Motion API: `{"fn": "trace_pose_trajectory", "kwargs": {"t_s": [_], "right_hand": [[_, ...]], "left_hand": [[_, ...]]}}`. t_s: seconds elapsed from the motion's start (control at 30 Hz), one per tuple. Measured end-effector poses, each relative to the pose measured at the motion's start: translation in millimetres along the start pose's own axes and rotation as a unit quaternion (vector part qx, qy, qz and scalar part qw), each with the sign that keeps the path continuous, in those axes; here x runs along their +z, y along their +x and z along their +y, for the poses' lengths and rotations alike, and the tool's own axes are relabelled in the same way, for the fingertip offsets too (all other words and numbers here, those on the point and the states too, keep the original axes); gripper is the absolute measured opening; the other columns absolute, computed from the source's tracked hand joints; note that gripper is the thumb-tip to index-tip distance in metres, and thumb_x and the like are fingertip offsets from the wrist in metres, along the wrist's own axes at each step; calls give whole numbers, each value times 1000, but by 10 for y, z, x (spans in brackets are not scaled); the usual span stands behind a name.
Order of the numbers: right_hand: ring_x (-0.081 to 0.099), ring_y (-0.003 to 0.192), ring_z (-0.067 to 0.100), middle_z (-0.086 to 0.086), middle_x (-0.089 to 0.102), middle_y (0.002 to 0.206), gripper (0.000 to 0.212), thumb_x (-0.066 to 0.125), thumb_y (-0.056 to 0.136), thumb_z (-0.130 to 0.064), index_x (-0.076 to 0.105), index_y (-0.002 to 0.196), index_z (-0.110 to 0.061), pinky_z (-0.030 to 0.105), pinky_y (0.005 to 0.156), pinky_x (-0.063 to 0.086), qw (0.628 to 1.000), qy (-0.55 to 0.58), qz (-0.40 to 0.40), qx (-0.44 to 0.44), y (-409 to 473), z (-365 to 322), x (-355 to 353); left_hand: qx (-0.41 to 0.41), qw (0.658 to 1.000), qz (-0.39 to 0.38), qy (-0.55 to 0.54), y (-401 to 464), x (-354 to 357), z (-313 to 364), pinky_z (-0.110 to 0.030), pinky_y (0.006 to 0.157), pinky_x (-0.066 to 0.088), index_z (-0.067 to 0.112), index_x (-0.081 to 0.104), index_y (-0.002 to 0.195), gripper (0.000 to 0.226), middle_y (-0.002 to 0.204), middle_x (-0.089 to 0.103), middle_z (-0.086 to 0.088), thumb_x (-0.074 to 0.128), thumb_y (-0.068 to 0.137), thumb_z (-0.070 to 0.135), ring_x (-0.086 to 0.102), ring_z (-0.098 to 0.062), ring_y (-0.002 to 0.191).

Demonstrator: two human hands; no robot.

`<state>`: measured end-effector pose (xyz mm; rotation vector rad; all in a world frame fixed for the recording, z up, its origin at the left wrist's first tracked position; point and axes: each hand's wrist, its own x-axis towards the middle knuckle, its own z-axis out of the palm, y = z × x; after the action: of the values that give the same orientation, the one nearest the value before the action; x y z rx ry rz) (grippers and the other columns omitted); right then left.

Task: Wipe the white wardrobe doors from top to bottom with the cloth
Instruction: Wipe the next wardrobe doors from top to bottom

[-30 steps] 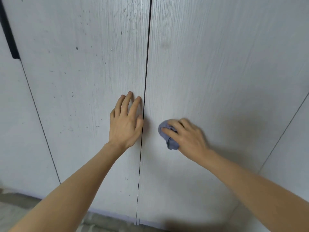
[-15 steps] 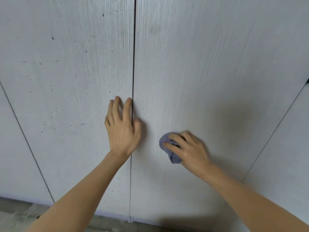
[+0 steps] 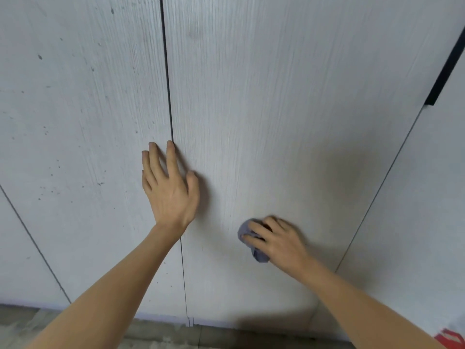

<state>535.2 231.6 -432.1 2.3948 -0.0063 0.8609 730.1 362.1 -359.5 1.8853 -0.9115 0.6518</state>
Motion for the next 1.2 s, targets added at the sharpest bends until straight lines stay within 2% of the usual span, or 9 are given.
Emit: {"fn": "trace_pose_trajectory", "kwargs": {"t_s": [0.1,0.27,0.37,0.5,0.67,0.83,0.97,1.1,1.2], "right_hand": [[48,90,23,3,56,111,31,74,71,-12,72,102,-18,33,74,42,994,24,86,68,107,212,-280],[44,96,29,6,45,118,59,65,67,8,55,118,-20,34,67,48,939,-1,229,256,204,843,-688],[45,94,29,3,46,117,53,71,67,-8,54,114,-24,34,68,48,979,-22,136,153,-287,568,-319],[47,93,23,1,46,115,44,80,57,-12,66,98,-24,32,69,50,999,9,-46,8,-868,306,-84],[48,96,26,3,46,115,47,73,70,-11,55,111,-23,33,63,53,984,-1,112,138,-677,776,-492],[52,94,32,3,44,117,46,60,72,1,53,109,-23,29,63,47,936,-31,220,273,-650,1114,-696],[47,99,28,4,45,116,36,61,72,-14,56,106,-24,37,68,54,984,-6,81,157,-1402,621,-255],[47,98,19,-1,50,112,46,88,49,-14,69,90,-23,26,61,54,989,77,-51,113,-1751,390,-85],[48,100,20,-1,50,113,39,67,69,-9,57,105,-23,28,62,52,983,79,67,152,-1514,628,-267]], "left_hand": [[11,999,-24,27,-109,34,-23,-55,110,19,9,19,148,65,154,11,-22,35,89,31,7,-38,143],[0,999,-16,39,-232,154,-5,-56,110,20,3,16,147,69,154,14,-22,38,88,31,10,-38,142],[52,996,-38,67,-448,251,-1,-56,111,16,5,20,146,68,153,18,-23,37,88,35,12,-38,142],[257,953,-99,124,-879,417,139,-59,109,17,11,27,145,67,152,19,-18,40,84,35,17,-37,140],[431,877,-138,161,-1108,655,430,-60,109,18,17,24,147,67,153,20,-13,42,83,29,21,-36,140],[422,879,-133,181,-1161,882,694,-60,108,15,18,33,144,62,150,23,-13,43,83,29,22,-36,138],[396,891,-114,191,-1278,1025,709,-59,110,11,19,31,144,64,151,22,-12,45,83,32,15,-35,140],[400,891,-93,192,-1231,1081,681,-59,109,12,19,33,142,65,149,25,-11,52,81,33,13,-34,140],[410,889,-82,186,-1245,1107,675,-60,109,13,20,33,143,67,149,26,-11,54,81,33,10,-33,143]]}}
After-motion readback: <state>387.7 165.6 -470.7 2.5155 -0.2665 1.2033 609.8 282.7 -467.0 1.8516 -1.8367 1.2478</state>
